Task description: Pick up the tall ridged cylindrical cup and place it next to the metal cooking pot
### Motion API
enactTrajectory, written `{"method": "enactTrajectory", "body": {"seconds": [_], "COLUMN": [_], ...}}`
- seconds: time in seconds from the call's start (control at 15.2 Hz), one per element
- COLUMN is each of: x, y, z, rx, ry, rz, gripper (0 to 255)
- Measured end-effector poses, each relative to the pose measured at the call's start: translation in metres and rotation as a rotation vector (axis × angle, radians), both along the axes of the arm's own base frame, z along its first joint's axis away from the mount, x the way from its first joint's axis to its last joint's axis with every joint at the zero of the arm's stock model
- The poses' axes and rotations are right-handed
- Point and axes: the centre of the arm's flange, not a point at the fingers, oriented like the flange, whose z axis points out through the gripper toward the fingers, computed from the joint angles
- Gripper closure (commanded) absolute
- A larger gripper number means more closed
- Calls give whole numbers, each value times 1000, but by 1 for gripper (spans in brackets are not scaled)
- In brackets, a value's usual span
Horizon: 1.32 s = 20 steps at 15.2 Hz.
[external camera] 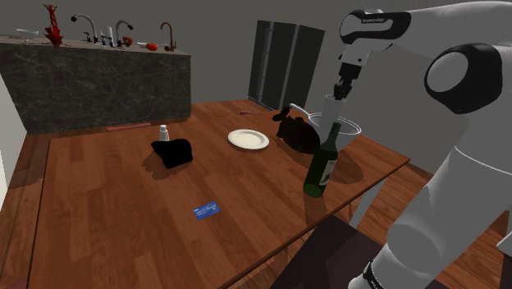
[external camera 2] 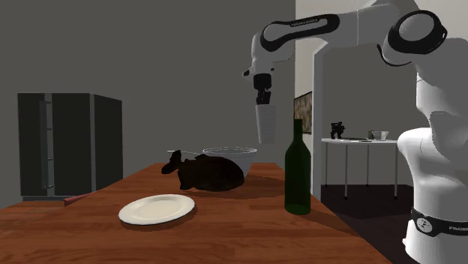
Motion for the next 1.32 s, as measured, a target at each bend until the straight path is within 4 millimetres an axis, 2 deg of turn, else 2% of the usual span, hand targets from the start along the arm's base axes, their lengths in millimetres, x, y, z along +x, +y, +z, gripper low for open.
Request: {"method": "enactTrajectory", "body": {"seconds": [0.86, 1.06, 1.19, 1.32], "x": [-100, -124, -134, -137], "y": [-135, -173, -184, -185], "z": [3, 1, -4, -13], "rx": [0, -1, 0, 0], "ry": [0, 0, 0, 0], "rz": [-1, -2, 0, 1], "gripper": [255, 255, 255, 255]}}
